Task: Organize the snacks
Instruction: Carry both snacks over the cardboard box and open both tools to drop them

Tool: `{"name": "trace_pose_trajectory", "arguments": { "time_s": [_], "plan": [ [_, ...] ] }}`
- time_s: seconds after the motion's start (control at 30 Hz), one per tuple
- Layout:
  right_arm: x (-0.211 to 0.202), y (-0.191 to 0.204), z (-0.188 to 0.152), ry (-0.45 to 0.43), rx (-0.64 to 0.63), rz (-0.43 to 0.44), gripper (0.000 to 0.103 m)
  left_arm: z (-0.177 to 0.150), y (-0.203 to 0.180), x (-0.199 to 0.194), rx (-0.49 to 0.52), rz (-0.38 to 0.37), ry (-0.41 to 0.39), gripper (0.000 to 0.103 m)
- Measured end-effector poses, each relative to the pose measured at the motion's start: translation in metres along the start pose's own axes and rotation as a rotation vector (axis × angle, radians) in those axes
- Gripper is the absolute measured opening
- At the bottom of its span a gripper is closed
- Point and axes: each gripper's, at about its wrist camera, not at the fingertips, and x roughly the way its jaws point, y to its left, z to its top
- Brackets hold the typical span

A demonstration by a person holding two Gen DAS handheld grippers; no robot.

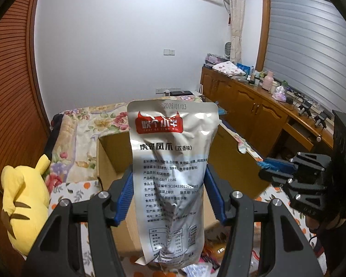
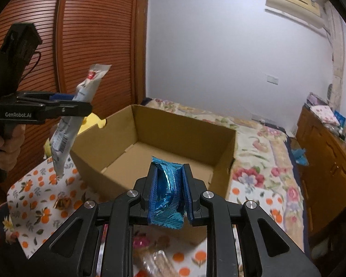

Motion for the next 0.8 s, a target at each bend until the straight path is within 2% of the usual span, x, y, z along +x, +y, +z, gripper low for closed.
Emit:
{"name": "trace_pose_trajectory", "arguments": {
  "time_s": [0.3,0.7,0.8],
  "plan": [
    [0.052,-0.013,0.007,0.054,0.011,0.05,0.019,0.023,0.011,0.041,0.001,0.006,0.028,0.057],
    [0.093,-0.013,-0.005,0.157,0.028,0.071,0.02,-0.001,0.02,0.085,-0.025,0.0,0.119,0.058],
    [0.096,-0.013,-0.006,0.171,0.033,0.07,0.02,-0.002,0.022,0.085,-0.046,-0.006,0.117,0.066]
  ]
}}
